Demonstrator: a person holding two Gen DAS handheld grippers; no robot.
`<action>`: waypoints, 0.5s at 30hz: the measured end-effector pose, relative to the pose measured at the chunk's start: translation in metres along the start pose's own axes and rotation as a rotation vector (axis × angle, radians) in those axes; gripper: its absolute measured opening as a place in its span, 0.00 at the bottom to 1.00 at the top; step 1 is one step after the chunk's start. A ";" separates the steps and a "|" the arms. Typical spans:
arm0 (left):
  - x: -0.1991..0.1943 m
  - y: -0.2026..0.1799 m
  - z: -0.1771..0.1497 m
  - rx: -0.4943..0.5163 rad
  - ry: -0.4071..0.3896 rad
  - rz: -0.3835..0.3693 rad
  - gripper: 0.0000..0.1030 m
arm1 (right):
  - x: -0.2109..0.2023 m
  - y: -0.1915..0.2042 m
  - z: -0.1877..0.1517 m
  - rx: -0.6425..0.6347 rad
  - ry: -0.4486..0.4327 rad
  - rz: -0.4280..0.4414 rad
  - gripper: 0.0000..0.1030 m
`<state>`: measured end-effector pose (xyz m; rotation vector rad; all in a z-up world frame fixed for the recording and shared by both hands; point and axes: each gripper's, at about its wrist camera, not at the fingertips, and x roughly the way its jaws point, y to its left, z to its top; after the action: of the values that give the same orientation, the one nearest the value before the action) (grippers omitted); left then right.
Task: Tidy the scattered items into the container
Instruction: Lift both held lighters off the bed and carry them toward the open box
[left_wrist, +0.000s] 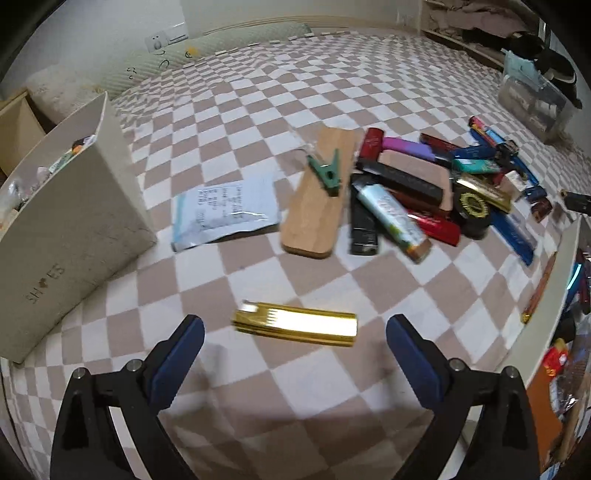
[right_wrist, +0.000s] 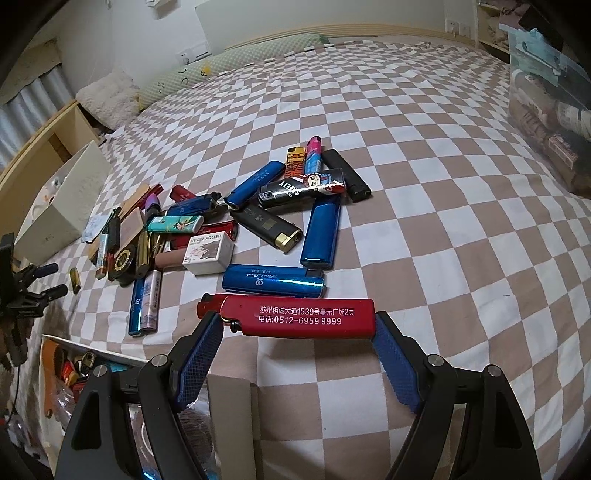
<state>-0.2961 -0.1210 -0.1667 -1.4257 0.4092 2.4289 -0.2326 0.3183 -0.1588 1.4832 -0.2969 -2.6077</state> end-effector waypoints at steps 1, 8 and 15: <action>0.003 0.003 0.001 0.002 0.008 0.005 0.97 | 0.001 0.000 0.000 0.002 0.002 0.003 0.80; 0.022 0.001 0.002 0.059 0.057 0.011 0.97 | 0.003 0.004 0.002 -0.004 0.008 0.004 0.80; 0.030 -0.009 0.003 0.059 0.070 -0.042 0.85 | 0.005 0.007 0.000 -0.009 0.006 0.008 0.80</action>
<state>-0.3085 -0.1082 -0.1923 -1.4816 0.4583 2.3195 -0.2353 0.3103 -0.1612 1.4834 -0.2904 -2.5946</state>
